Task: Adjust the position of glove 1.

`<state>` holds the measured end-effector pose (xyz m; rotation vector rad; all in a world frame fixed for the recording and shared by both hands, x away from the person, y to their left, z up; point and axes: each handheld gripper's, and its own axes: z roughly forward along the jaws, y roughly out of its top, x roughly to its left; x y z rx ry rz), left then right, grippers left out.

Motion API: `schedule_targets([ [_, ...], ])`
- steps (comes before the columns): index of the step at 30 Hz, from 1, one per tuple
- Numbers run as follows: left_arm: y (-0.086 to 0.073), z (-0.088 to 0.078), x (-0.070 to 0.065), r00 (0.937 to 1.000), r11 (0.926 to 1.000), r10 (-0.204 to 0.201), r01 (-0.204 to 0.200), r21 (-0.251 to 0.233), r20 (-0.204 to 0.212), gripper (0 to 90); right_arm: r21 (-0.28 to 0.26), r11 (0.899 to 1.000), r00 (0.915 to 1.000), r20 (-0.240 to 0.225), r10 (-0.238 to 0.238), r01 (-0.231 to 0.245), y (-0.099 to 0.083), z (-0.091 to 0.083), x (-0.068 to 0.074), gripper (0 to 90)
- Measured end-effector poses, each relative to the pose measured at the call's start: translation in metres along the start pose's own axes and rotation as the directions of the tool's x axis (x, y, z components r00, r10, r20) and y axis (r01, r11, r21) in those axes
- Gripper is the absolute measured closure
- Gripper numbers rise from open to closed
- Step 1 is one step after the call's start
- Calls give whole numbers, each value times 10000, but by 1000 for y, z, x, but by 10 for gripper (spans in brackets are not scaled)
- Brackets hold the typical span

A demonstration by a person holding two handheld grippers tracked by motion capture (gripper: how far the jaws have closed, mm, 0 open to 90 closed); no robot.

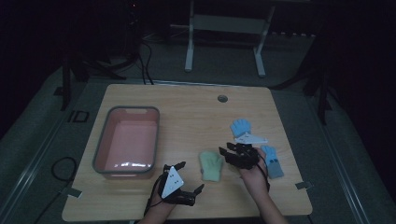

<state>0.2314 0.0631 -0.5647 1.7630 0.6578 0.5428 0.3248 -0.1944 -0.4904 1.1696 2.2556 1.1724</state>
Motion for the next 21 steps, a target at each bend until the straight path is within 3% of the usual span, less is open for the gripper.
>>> schedule_targets([
  [6,0,0,0,10000,10000,-21,21,10,-10,23,-127,9985,9978,384,-535,540,-4,-23,-23,581],
  [8,0,0,0,10000,10000,-22,22,13,-16,23,-36,9968,9964,305,-791,792,-7,-30,-30,585],
  [13,0,0,0,10000,10000,-49,49,24,-23,23,364,9953,9959,-62,-898,900,-21,-40,-45,596],
  [21,0,0,0,10000,10000,-46,46,2,-48,23,802,9883,9914,-232,-1286,1301,-43,-43,-62,612],
])
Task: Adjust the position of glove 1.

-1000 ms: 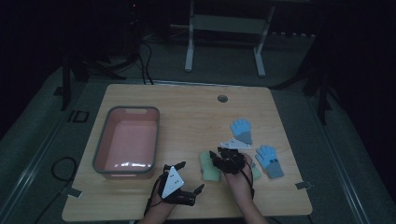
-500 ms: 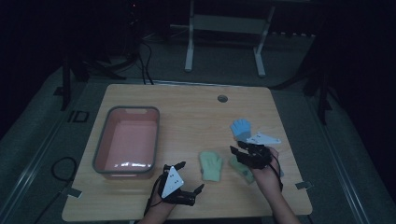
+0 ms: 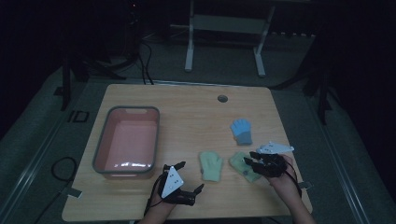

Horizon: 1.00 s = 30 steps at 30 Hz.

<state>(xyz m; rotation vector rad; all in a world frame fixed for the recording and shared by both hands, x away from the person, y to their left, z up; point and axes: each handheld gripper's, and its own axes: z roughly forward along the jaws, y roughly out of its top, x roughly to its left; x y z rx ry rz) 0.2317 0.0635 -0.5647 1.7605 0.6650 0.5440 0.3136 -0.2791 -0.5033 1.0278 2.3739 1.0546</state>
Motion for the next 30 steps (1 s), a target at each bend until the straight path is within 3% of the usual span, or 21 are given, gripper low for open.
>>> schedule_targets([
  [8,0,0,0,10000,10000,31,-31,8,12,23,312,9995,9995,-319,5,5,-19,19,-2,611],
  [10,0,0,0,10000,10000,28,-28,3,8,23,507,9987,9998,-202,-72,83,-27,27,-2,602],
  [15,0,0,0,10000,10000,7,-7,17,9,23,150,9995,9996,-12,-282,282,-36,32,2,591],
  [20,0,0,0,10000,10000,18,-18,5,6,23,5,9998,9997,151,-177,177,-38,34,5,724],
  [24,0,0,0,10000,10000,17,-17,10,7,23,-160,9999,9976,688,-37,48,-40,33,15,813],
  [27,0,0,0,10000,10000,18,-18,10,-17,23,-85,9999,9907,1360,-80,93,-37,34,24,857],
  [30,0,0,0,10000,10000,10,-10,-1,-60,23,-351,9990,9812,1901,332,-270,-28,28,32,868],
])
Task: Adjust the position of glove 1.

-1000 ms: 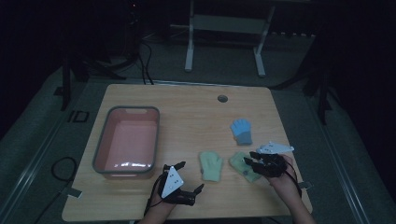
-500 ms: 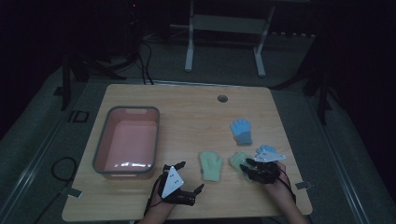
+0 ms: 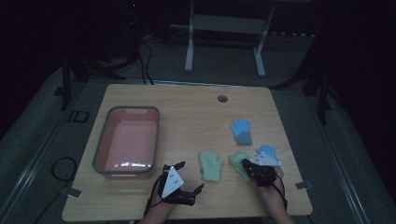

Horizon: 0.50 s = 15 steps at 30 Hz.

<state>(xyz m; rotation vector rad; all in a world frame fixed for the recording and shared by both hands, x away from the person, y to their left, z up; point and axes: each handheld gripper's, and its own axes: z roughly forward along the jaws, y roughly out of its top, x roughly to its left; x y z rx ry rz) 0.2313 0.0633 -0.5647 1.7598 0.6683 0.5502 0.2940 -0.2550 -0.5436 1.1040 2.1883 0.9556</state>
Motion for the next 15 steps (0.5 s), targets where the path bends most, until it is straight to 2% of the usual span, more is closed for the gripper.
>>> schedule_targets([
  [2,0,0,0,10000,10000,3,-3,7,13,23,-315,9995,9987,505,-30,46,8,-7,4,868],
  [5,0,0,0,10000,10000,5,-5,8,20,23,-582,9961,9957,611,693,-658,20,-16,7,869],
  [8,0,0,0,10000,10000,2,-2,-24,5,23,-756,9930,9897,1035,986,-911,29,-21,13,870],
  [9,0,0,0,10000,10000,11,-11,-20,11,23,-765,9922,9862,1259,1075,-984,32,-22,14,871],
  [13,0,0,0,10000,10000,22,-22,3,26,23,-892,9767,9649,1608,2076,-1953,34,-25,17,871],
  [15,0,0,0,10000,10000,12,-12,-17,31,23,-844,9714,9545,1848,2342,-2220,33,-26,19,871],
])
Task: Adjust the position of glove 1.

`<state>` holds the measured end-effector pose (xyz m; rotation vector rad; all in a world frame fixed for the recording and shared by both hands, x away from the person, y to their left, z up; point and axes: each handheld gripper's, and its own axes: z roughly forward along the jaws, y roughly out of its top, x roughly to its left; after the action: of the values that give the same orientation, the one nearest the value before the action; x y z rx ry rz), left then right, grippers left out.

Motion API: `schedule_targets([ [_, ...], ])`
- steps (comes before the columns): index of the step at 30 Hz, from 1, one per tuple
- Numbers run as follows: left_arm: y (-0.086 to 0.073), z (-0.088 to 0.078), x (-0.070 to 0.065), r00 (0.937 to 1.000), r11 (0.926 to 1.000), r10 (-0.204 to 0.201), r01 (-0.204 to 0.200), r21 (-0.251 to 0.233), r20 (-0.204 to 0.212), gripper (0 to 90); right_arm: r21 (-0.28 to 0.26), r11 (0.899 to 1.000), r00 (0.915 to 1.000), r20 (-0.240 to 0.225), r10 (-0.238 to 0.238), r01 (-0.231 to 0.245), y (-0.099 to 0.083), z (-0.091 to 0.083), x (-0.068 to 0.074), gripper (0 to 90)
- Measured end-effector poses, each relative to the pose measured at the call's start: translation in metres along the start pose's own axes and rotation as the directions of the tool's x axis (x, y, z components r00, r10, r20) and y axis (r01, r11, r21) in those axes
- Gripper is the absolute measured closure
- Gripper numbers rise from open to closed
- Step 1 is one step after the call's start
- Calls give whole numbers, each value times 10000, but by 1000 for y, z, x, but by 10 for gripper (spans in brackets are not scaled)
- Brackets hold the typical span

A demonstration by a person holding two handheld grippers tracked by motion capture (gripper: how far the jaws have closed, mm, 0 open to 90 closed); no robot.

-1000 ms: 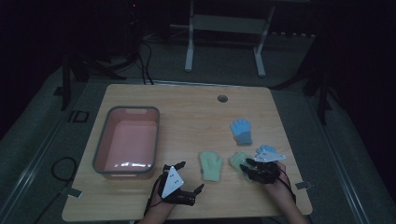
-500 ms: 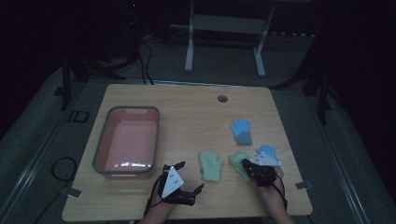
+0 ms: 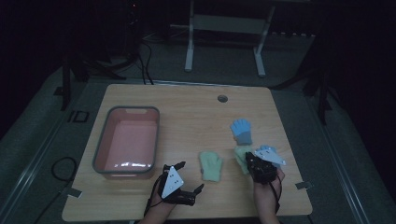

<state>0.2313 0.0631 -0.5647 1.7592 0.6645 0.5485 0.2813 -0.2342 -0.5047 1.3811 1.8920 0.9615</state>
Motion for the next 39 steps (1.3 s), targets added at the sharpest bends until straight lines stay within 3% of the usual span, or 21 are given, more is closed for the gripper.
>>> schedule_targets([
  [7,0,0,0,10000,10000,36,-36,37,58,23,317,9984,9986,291,452,-461,-14,4,8,871],
  [12,0,0,0,10000,10000,37,-37,78,90,23,758,9968,9987,467,203,-238,-28,20,12,870],
  [16,0,0,0,10000,10000,28,-28,82,91,23,1080,9937,9991,334,258,-293,-37,29,14,853],
  [22,0,0,-1,9999,9999,72,-73,91,109,23,1023,9941,9994,68,346,-351,-38,29,12,752],
  [23,0,0,-1,9999,9999,71,-72,87,109,23,1044,9937,9991,-35,420,-414,-38,28,11,735],
  [26,0,1,-1,9999,9999,59,-60,94,124,23,1167,9932,9982,-598,51,19,-30,22,3,693],
  [29,0,1,-1,9999,9999,79,-80,106,129,23,1141,9931,9968,-777,-196,284,-25,19,-2,682],
  [30,0,1,-1,9999,9999,75,-76,117,122,23,1105,9929,9939,-1060,-318,435,-20,16,-9,662],
  [34,0,1,-1,9999,9999,59,-60,99,94,23,1064,9916,9880,-1435,-580,736,-12,13,-19,630],
  [39,0,0,-1,10000,10000,39,-39,77,81,23,1186,9841,9666,-2355,-1015,1322,-8,14,-27,620],
])
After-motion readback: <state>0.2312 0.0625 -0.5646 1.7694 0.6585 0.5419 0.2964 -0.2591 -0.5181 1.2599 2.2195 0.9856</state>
